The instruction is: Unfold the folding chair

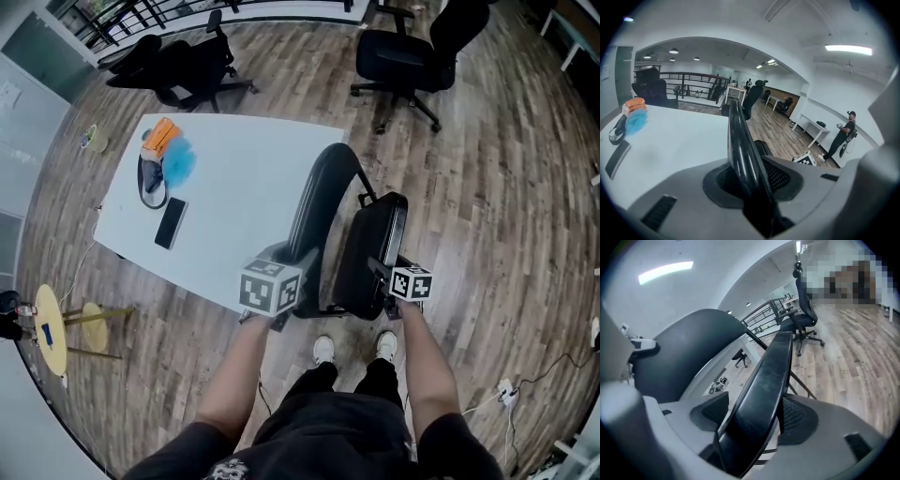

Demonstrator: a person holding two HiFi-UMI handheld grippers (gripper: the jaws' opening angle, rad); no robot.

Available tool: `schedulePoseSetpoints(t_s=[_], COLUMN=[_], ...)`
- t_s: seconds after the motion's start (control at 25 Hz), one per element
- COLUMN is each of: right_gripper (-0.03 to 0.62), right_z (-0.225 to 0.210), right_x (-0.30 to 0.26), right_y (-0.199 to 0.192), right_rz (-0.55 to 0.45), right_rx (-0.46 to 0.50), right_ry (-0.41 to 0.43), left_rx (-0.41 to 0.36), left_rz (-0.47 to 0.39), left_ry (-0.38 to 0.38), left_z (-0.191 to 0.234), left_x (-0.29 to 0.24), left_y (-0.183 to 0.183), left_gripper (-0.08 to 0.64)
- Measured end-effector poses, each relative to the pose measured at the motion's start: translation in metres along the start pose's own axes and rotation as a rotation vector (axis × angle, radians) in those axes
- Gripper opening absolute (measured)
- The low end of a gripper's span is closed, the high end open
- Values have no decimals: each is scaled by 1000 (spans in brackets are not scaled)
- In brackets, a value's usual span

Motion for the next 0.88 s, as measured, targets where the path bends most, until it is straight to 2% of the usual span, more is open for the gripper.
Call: schedulePoseSetpoints(t_s=[0.08, 0.28, 0.44, 0.68, 0.88], right_gripper=[324, 325, 325, 325, 325], right_z=[-18, -66, -92, -156, -203], right_x=[7, 30, 44, 68, 80], right_y=[-4, -10, -8, -26, -46], right_rz=[-13, -56, -69, -100, -102], right_rx=[-65, -318, -393, -511, -552], right_ry=[66, 249, 367, 371, 378], left_rx=[6, 15, 21, 11, -19], left_rz=[8, 17, 15, 35, 70], left_ry=[30, 117, 169, 182, 212], left_z=[-8, -31, -52, -84, -113], left_x=[-6, -23, -36, -63, -81], left_y=[-2, -2, 0, -5, -9], left_gripper=[110, 110, 110, 112, 120])
Point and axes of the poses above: the fingertips, and each gripper's own axes: x backward along the fingers, z to its left, y out of its top, the point moved 9 cm from there along x, backward along the fingers, and after that the axes turned 4 degrees about -y, right-handed, at the moved point
